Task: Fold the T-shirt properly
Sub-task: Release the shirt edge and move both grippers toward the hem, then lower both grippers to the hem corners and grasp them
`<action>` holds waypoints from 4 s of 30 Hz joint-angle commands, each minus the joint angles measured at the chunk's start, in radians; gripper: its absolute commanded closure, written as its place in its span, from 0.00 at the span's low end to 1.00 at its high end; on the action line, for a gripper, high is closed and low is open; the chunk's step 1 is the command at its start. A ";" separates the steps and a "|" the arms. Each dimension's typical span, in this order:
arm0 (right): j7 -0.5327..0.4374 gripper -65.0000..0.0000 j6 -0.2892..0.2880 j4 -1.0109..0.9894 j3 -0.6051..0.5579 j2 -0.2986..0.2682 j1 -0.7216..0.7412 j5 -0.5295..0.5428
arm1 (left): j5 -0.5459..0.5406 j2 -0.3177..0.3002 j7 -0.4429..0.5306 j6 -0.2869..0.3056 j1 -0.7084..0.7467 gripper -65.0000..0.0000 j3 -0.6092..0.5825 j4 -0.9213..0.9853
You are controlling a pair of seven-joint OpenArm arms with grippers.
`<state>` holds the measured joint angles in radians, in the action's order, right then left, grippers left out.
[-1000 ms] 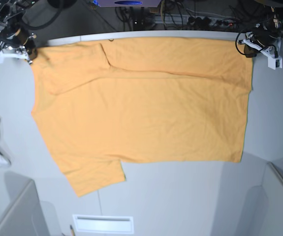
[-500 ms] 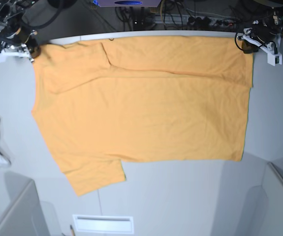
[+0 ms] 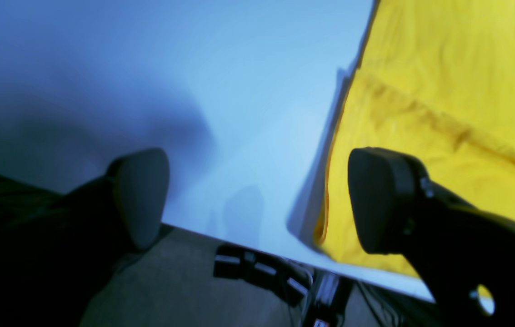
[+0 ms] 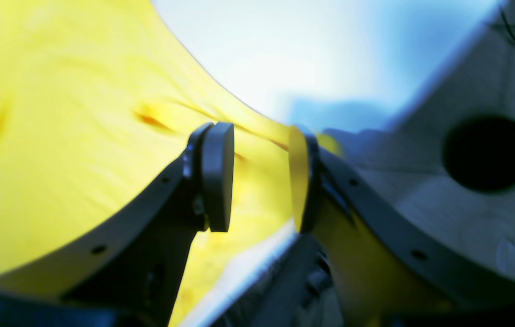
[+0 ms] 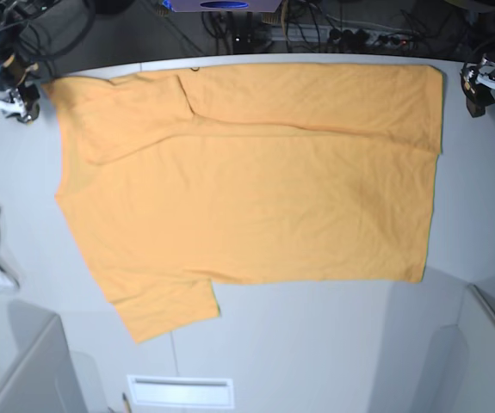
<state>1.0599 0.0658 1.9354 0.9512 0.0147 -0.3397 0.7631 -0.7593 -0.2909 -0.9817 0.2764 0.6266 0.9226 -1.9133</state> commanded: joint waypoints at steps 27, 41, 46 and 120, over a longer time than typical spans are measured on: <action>-0.685 0.71 -0.286 -1.433 -0.884 -0.433 1.040 0.011 | -0.001 0.022 -0.299 0.002 -0.371 1.00 0.014 -0.027; -0.939 0.41 -0.335 -1.818 -1.153 -0.348 1.214 0.012 | -0.001 0.026 -0.266 0.002 -0.320 1.00 0.017 -0.007; -0.975 0.41 -0.335 -1.824 -1.158 -0.318 1.178 0.009 | -0.001 0.026 -0.266 0.002 -0.317 1.00 0.017 -0.007; -0.973 1.00 -0.327 -1.817 -1.242 -0.273 1.166 -0.064 | 0.531 -0.057 0.551 0.002 -1.370 0.28 -0.705 1.603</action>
<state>0.0811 -0.2626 0.1104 -0.2924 -0.2489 0.7975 0.7017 -0.2207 -0.3466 -0.3759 0.2703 -0.7368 0.2188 -0.3115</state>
